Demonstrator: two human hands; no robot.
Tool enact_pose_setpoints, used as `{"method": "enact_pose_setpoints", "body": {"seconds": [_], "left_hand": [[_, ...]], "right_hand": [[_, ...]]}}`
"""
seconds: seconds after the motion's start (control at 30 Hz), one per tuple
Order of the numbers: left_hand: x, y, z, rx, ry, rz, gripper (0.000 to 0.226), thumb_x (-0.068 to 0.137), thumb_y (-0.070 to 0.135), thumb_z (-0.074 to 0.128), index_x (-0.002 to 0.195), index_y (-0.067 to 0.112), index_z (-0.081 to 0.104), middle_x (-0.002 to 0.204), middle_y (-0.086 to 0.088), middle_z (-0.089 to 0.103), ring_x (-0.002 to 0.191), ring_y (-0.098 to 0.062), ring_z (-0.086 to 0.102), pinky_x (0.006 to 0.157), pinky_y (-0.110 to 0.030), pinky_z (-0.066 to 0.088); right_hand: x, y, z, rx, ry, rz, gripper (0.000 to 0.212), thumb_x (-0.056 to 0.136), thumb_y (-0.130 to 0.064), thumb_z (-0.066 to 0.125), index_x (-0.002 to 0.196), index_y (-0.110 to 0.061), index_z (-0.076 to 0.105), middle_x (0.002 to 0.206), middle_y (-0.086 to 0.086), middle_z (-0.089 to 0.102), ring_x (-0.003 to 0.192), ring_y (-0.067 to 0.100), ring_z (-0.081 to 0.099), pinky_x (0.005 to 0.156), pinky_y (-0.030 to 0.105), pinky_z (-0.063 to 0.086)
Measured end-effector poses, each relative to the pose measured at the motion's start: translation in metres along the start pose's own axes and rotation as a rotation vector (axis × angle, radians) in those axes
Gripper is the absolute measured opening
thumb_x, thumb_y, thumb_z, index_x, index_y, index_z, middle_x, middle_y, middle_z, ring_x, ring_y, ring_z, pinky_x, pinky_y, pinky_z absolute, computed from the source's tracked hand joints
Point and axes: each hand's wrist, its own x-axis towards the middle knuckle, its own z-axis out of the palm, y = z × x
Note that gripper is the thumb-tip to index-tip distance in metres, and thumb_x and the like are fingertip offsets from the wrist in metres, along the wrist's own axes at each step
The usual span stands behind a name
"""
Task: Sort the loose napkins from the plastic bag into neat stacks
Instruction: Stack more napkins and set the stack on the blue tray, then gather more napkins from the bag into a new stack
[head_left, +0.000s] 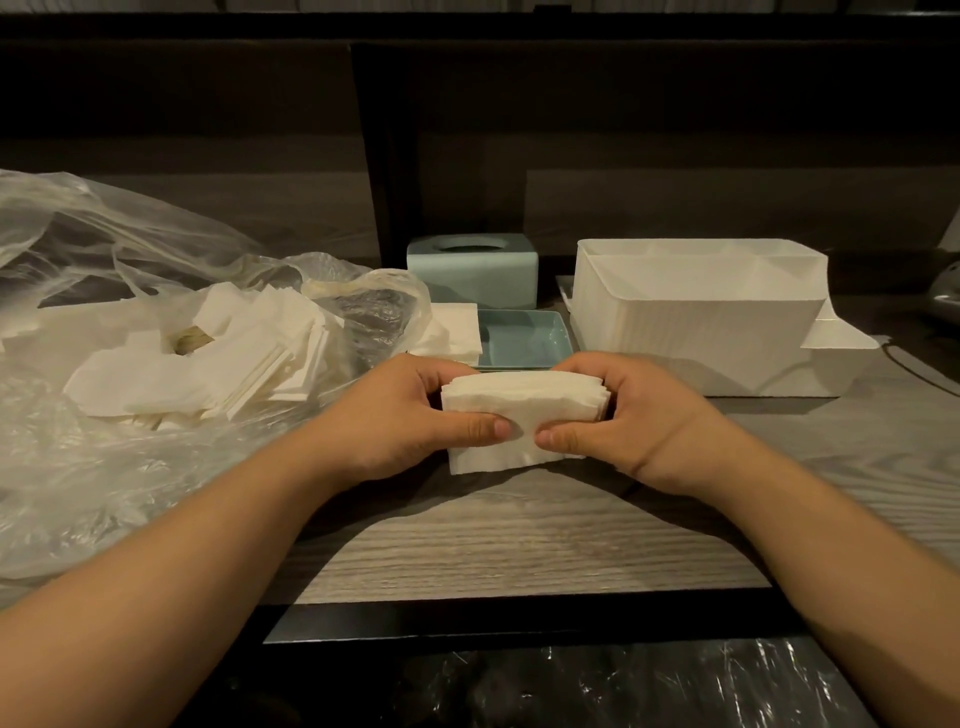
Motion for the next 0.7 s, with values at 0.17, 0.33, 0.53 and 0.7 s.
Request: {"method": "enact_pose_setpoints", "body": {"seconds": [0.17, 0.33, 0.53, 0.7], "left_hand": [[0.003, 0.004, 0.003, -0.156, 0.096, -0.016, 0.031, 0.082, 0.026, 0.080, 0.113, 0.022, 0.076, 0.104, 0.001, 0.077, 0.098, -0.014, 0.073, 0.082, -0.029, 0.059], [0.011, 0.022, 0.003, -0.248, 0.143, -0.105, 0.023, 0.086, 0.023, 0.078, 0.108, 0.017, 0.075, 0.099, 0.000, 0.078, 0.094, -0.016, 0.075, 0.084, -0.033, 0.061], [0.042, 0.046, -0.006, -0.086, 0.180, -0.242, 0.022, 0.085, 0.034, 0.081, 0.102, 0.023, 0.071, 0.097, 0.006, 0.075, 0.093, -0.015, 0.070, 0.077, -0.032, 0.054], [0.068, 0.051, -0.003, 0.005, 0.226, -0.315, 0.017, 0.092, 0.037, 0.075, 0.100, 0.023, 0.072, 0.100, 0.001, 0.071, 0.093, -0.018, 0.063, 0.072, -0.032, 0.049]], "right_hand": [[0.002, -0.011, -0.004, 0.338, 0.168, 0.016, 0.030, 0.082, -0.019, 0.078, 0.106, -0.032, 0.065, 0.096, -0.016, 0.075, 0.094, 0.003, 0.071, 0.075, 0.023, 0.060], [0.022, -0.045, -0.023, 0.142, 0.281, -0.083, 0.026, 0.089, -0.028, 0.076, 0.113, -0.032, 0.068, 0.098, -0.015, 0.073, 0.092, -0.002, 0.068, 0.070, 0.015, 0.057], [0.076, -0.074, -0.060, -0.396, 0.151, -0.056, 0.029, 0.088, -0.035, 0.077, 0.113, -0.035, 0.062, 0.101, -0.018, 0.063, 0.090, 0.002, 0.061, 0.066, 0.016, 0.047], [0.115, -0.068, -0.071, -0.596, 0.040, 0.020, 0.033, 0.090, -0.029, 0.076, 0.120, -0.025, 0.063, 0.105, -0.008, 0.064, 0.087, 0.005, 0.058, 0.069, 0.019, 0.048]]}}
